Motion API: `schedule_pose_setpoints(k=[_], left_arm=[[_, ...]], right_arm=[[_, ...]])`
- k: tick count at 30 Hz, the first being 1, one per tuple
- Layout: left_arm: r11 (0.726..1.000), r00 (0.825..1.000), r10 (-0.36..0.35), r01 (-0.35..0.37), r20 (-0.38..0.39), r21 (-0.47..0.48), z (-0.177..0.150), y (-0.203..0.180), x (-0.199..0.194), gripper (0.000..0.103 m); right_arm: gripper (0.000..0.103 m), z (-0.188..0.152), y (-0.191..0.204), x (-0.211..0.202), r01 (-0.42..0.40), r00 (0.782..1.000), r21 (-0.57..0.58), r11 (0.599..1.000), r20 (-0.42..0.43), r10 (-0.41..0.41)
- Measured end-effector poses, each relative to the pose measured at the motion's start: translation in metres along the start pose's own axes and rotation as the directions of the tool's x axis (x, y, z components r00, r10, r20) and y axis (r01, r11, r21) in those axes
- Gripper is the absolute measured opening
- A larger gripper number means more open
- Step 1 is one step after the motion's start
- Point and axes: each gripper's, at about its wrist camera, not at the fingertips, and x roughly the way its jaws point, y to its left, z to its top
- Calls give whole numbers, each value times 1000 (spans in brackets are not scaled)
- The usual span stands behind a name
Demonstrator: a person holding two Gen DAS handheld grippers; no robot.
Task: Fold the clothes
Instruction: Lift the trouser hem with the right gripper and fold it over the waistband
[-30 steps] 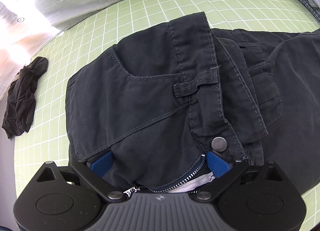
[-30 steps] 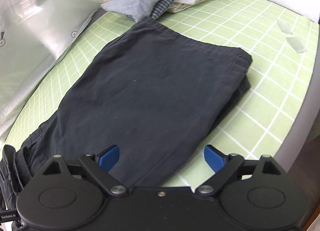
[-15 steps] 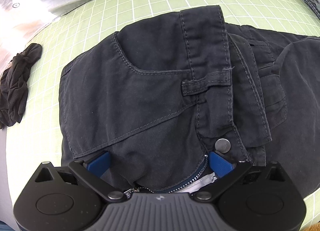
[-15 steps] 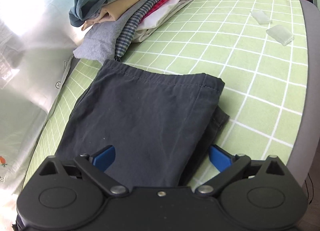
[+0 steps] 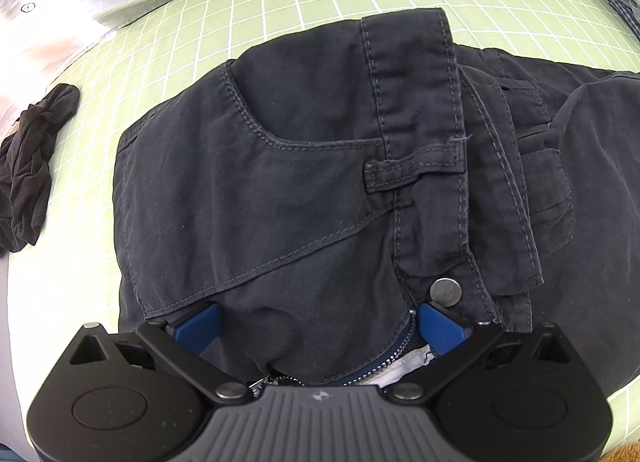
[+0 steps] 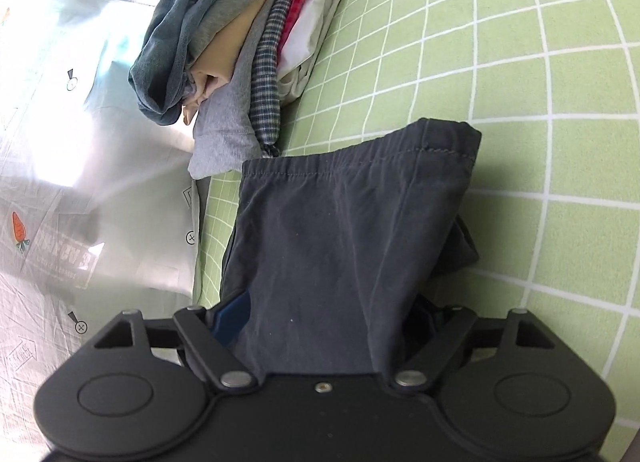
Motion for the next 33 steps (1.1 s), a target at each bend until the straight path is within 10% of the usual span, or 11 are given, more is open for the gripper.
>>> schedule_pose_setpoints(k=[3, 9, 15, 25, 33], left_arm=[[1000, 1000, -5, 5, 0, -5, 1, -1, 0, 103], [1000, 1000, -18, 18, 3, -19, 3, -2, 0, 103], [999, 1000, -22, 23, 14, -36, -3, -5, -1, 103], [996, 996, -68, 71, 51, -49, -14, 15, -29, 103], [998, 987, -49, 54, 156, -28, 0, 51, -66, 103]], right_arm=[[84, 3, -5, 4, -31, 1000, 82, 996, 0, 31], [28, -2, -32, 15, -54, 998, 324, 945, -11, 61], [19, -19, -35, 7, -241, 969, 436, 867, 58, 241], [15, -48, 56, 8, -487, 840, 334, 807, -75, 538], [15, -120, 122, 18, -550, 738, 290, 784, -272, 618]])
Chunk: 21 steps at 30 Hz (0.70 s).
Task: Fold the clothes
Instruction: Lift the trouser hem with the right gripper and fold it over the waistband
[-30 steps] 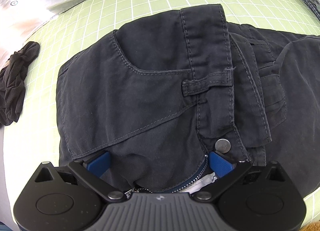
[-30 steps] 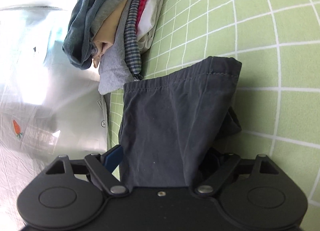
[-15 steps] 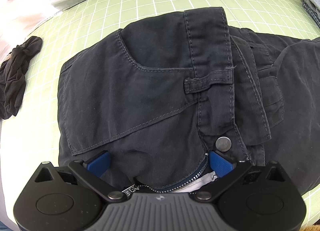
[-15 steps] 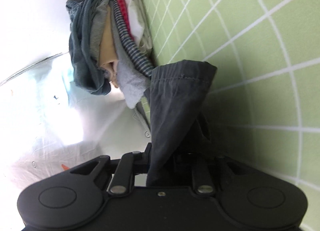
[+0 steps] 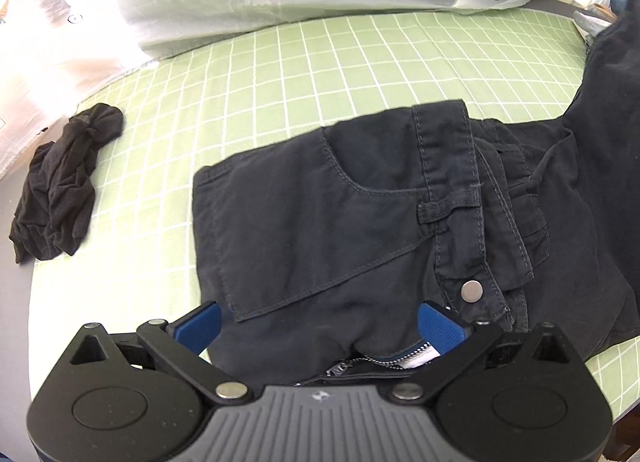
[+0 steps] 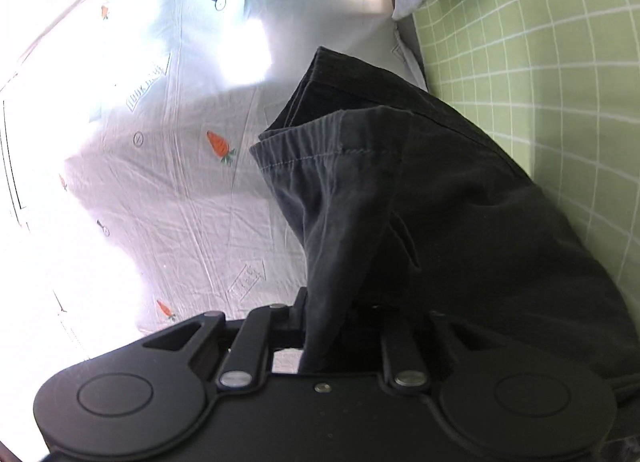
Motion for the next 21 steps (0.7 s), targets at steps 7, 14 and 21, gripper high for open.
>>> schedule_pose_setpoints(k=[7, 14, 21], left_arm=[[1000, 998, -8, 8, 60, -13, -3, 29, -21, 103], [999, 999, -17, 19, 38, -46, -19, 58, -12, 103], [997, 1000, -17, 18, 25, -75, -30, 83, -10, 103]], right_arm=[[14, -66, -5, 43, 10, 990, 3, 1000, -139, -9], [14, -120, -20, 72, 64, 965, 7, 998, -254, -60], [15, -160, -44, 93, 150, 930, 19, 988, -343, -135]])
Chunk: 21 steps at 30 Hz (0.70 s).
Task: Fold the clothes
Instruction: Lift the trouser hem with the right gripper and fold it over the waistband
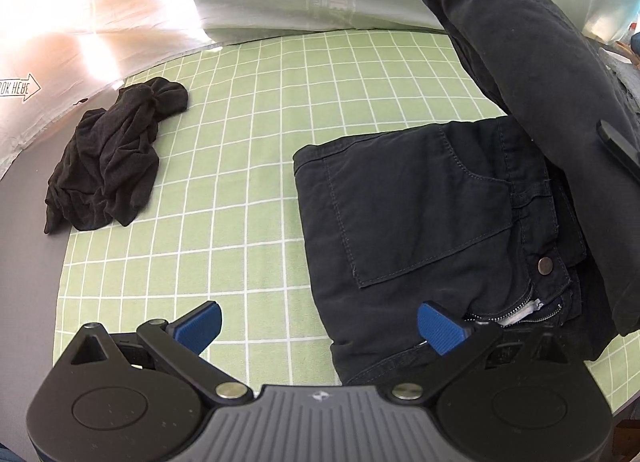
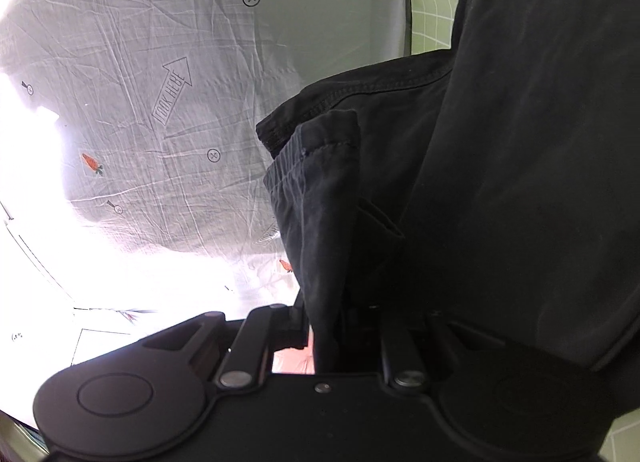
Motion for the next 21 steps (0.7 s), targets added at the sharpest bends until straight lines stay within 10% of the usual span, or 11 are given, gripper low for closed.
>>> schedule_pose_setpoints(k=[6, 12, 21], left_arm=[[1000, 1000, 3, -4, -17, -5, -5, 10, 3, 103], [1000, 1000, -7, 7, -25, 18, -12, 8, 4, 103], [999, 999, -14, 15, -33, 34, -19, 3, 3, 103]], right_arm=[[15, -14, -21, 15, 161, 984, -20, 987, -75, -162], [16, -29, -45, 16, 382, 920, -35, 924, -86, -383], [75, -42, -16, 13, 282, 951, -121, 952, -94, -294]])
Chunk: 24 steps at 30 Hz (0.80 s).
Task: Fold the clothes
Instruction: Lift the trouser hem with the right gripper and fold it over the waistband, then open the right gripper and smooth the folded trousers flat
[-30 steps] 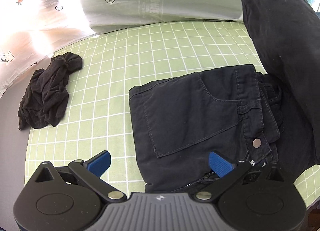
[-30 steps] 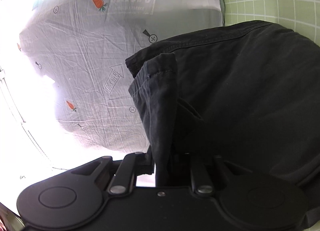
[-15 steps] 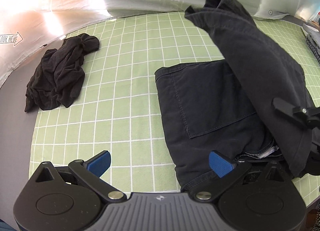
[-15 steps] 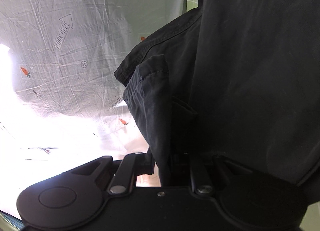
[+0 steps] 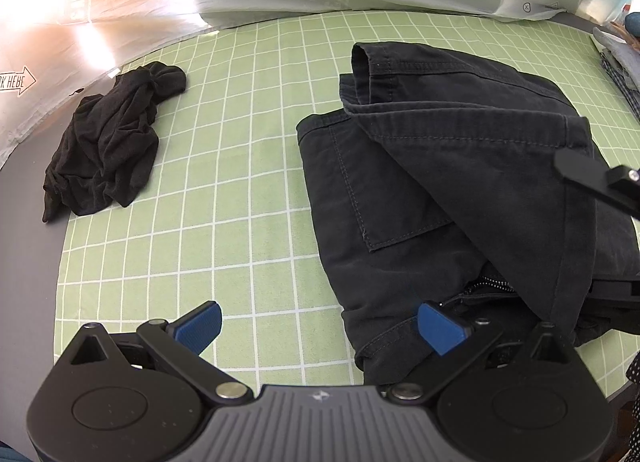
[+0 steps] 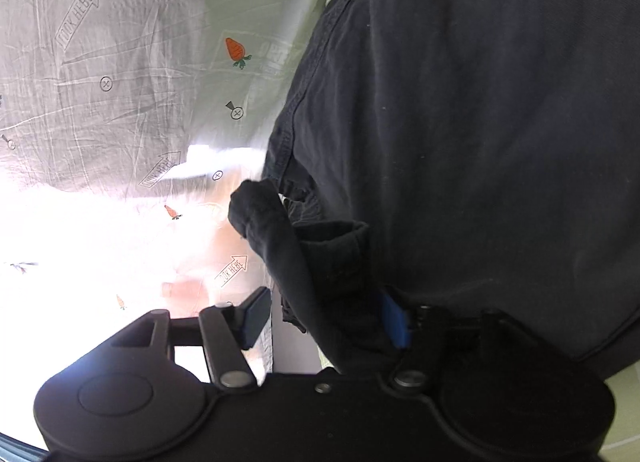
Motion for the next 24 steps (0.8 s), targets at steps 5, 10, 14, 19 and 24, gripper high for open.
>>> schedule_pose_setpoints(k=[5, 10, 14, 19, 24], left_arm=[[1000, 1000, 2, -2, -8, -2, -2, -3, 1, 103], [1000, 1000, -3, 3, -13, 2, -6, -4, 0, 103], [1000, 1000, -15, 15, -9, -2, -10, -2, -6, 103], [997, 999, -52, 52, 7, -56, -8, 10, -13, 103], [992, 995, -96, 98, 38, -84, -2, 15, -22, 103]], right_arm=[[88, -7, 21, -13, -112, 994, -76, 991, -5, 112], [65, -7, 28, -23, -75, 996, -135, 988, 44, 82], [51, 2, 5, 12, 251, 968, -173, 952, 22, -251], [27, -10, 4, 29, 434, 887, -346, 831, 6, -461], [43, -16, 45, 48, 518, 824, -539, 665, 103, -558]])
